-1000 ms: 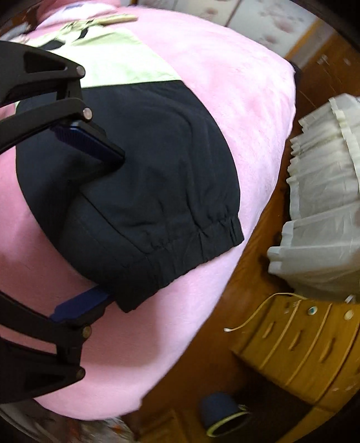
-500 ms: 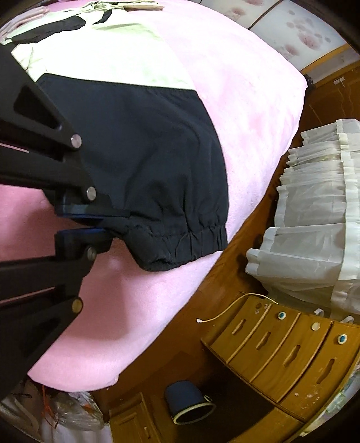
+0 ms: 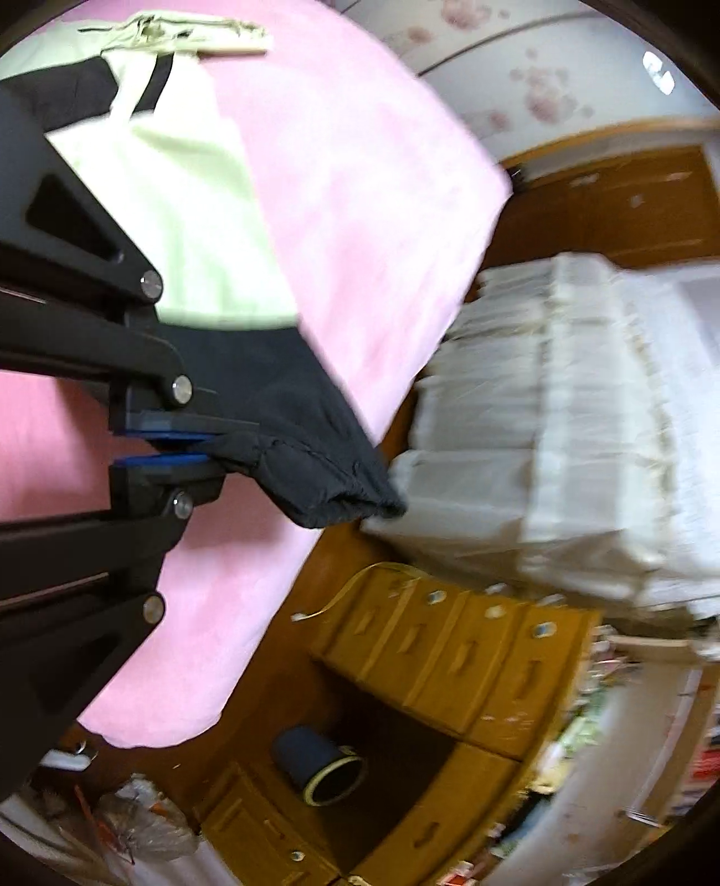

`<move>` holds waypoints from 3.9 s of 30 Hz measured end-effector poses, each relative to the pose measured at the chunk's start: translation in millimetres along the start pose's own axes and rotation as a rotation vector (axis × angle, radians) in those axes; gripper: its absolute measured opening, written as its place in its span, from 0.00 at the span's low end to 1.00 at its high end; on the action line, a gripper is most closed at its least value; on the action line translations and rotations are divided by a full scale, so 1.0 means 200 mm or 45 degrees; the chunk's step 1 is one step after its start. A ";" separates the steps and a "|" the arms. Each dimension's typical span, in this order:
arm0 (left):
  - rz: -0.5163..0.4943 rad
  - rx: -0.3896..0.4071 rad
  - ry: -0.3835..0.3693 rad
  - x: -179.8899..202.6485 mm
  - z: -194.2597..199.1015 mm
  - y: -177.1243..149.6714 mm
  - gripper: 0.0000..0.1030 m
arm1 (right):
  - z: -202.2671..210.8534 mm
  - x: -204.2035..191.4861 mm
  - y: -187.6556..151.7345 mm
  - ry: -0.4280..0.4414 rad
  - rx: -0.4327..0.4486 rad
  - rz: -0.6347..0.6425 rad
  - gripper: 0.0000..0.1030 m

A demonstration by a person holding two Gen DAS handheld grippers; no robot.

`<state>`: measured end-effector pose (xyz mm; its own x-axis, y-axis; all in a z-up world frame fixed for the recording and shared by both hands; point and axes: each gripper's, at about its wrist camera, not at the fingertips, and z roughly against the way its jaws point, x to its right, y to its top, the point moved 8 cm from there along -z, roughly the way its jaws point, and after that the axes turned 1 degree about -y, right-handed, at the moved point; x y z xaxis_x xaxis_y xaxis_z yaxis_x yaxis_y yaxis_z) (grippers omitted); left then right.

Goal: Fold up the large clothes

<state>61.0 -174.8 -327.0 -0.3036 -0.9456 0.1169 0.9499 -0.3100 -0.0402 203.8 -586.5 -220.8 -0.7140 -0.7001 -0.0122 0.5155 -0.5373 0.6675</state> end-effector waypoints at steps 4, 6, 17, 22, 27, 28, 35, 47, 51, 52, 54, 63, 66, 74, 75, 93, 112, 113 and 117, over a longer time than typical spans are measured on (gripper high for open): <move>0.027 0.069 -0.022 -0.34 0.13 -0.09 0.81 | 0.32 -0.35 -0.04 0.157 0.266 0.040 0.03; 0.054 0.115 -0.019 -0.55 0.19 -0.13 0.81 | 0.48 -0.54 -0.10 0.269 0.386 0.069 0.03; 0.180 0.271 0.103 -1.35 0.29 -0.26 0.81 | 0.71 -1.44 -0.71 0.623 0.295 0.310 0.03; 0.252 0.246 0.103 -1.46 0.20 -0.29 0.81 | 0.57 -1.68 -1.01 0.542 0.149 0.565 0.08; 0.260 0.214 0.144 -1.54 0.13 -0.28 0.81 | 0.62 -1.78 -1.14 0.685 0.111 0.674 0.68; 0.259 0.214 0.139 -1.55 0.12 -0.27 0.81 | 0.65 -1.77 -1.17 0.701 0.122 0.680 0.69; 0.221 0.236 -0.106 -1.41 0.11 -0.09 0.81 | 0.59 -1.60 -1.26 0.663 -0.002 0.705 0.69; 0.230 0.291 -0.281 -1.05 -0.08 0.35 0.81 | 0.27 -0.99 -1.27 0.425 -0.256 0.520 0.69; 0.222 0.307 -0.221 -0.96 -0.15 0.43 0.81 | 0.17 -0.85 -1.22 0.367 -0.302 0.510 0.69; 0.223 0.314 -0.216 -0.94 -0.16 0.45 0.81 | 0.16 -0.82 -1.21 0.345 -0.295 0.525 0.69; 0.237 0.325 -0.191 -0.91 -0.18 0.48 0.80 | 0.10 -0.78 -1.19 0.299 -0.290 0.574 0.69; 0.261 0.351 -0.030 -0.73 -0.30 0.59 0.57 | -0.08 -0.72 -1.15 0.371 -0.346 0.680 0.69; 0.227 0.352 0.073 -0.67 -0.31 0.61 0.38 | -0.12 -0.75 -1.15 0.419 -0.363 0.700 0.69; 0.307 0.377 0.144 -0.61 -0.15 0.64 0.30 | -0.17 -0.80 -1.12 0.486 -0.356 0.729 0.69; 0.312 0.388 0.159 -0.59 -0.11 0.65 0.30 | -0.18 -0.81 -1.11 0.491 -0.351 0.731 0.69; 0.424 0.552 0.406 -1.08 0.50 0.49 0.29 | -0.20 -0.92 -1.06 0.495 -0.279 0.842 0.69; 0.491 0.361 0.559 -1.56 0.08 0.34 0.30 | -0.25 -0.74 -0.95 0.504 -0.413 0.318 0.69; 0.492 0.338 0.553 -1.58 0.05 0.33 0.30 | -0.23 -0.74 -0.94 0.490 -0.408 0.345 0.69; 0.535 0.289 0.641 -1.63 0.01 0.29 0.46 | -0.15 -0.79 -0.86 0.486 -0.336 0.428 0.69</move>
<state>214.7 116.2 -366.1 0.1482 -0.9286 -0.3402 0.9698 0.0690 0.2339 241.3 -397.5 -355.7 -0.2938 -0.9468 -0.1317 0.8205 -0.3205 0.4734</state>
